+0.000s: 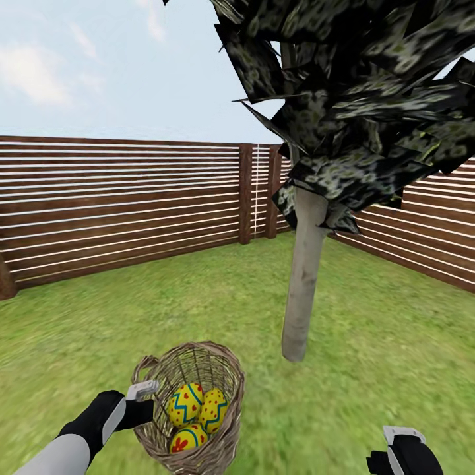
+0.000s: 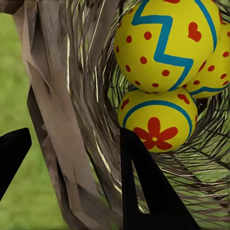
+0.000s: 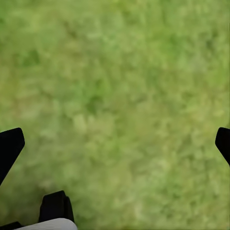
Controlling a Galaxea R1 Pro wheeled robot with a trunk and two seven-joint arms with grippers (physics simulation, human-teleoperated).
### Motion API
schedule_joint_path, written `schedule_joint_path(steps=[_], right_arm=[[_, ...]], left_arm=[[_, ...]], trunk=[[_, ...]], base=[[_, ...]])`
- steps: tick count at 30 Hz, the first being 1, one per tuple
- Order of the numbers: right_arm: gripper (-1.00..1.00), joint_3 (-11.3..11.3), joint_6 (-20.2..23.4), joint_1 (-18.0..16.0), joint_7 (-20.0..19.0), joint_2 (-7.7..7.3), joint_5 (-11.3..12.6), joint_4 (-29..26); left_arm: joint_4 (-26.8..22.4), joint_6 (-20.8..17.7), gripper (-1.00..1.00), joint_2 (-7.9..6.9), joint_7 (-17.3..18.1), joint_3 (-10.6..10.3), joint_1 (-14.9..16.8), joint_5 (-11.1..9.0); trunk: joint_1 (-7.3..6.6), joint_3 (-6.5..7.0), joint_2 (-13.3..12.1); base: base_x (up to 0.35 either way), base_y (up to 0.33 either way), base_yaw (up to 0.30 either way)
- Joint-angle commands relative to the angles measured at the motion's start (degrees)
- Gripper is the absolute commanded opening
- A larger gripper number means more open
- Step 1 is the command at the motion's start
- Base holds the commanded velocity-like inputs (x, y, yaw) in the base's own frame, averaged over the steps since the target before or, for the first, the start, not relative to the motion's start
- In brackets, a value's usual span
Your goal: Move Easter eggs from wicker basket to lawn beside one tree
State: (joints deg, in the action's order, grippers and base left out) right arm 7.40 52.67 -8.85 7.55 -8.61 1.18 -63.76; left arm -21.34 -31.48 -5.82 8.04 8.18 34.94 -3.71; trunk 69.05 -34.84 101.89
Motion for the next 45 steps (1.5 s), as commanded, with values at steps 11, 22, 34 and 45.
schedule_joint_path(steps=[11, 22, 34, 45], right_arm=[[1.0, -0.1, 0.24, -0.02, 0.27, -0.01, -0.12, 1.44], [1.0, -0.1, 0.24, -0.02, 0.27, -0.01, -0.12, 1.52], [1.0, -0.1, 0.22, -0.04, 0.27, -0.01, -0.12, 1.53], [1.0, -0.19, 0.15, -0.02, 0.27, 0.04, -0.12, 1.59]], left_arm=[[-0.11, -0.42, -1.0, 0.02, 0.05, 0.26, 0.04, -0.78], [-0.11, -0.34, -1.0, 0.05, 0.05, 0.26, 0.04, -0.78], [-0.11, -0.33, -1.0, 0.11, 0.05, 0.25, 0.04, -0.78], [-0.12, -0.33, -1.0, 0.28, 0.05, 0.26, 0.04, -0.78]], trunk=[[2.42, -2.04, 4.46], [4.83, -4.01, 8.87], [7.47, -6.17, 13.68], [9.88, -8.14, 18.1]], base=[[0.0, 0.0, 0.0], [0.0, 0.0, 0.0], [0.0, 0.0, 0.0], [0.0, 0.0, 0.0]])
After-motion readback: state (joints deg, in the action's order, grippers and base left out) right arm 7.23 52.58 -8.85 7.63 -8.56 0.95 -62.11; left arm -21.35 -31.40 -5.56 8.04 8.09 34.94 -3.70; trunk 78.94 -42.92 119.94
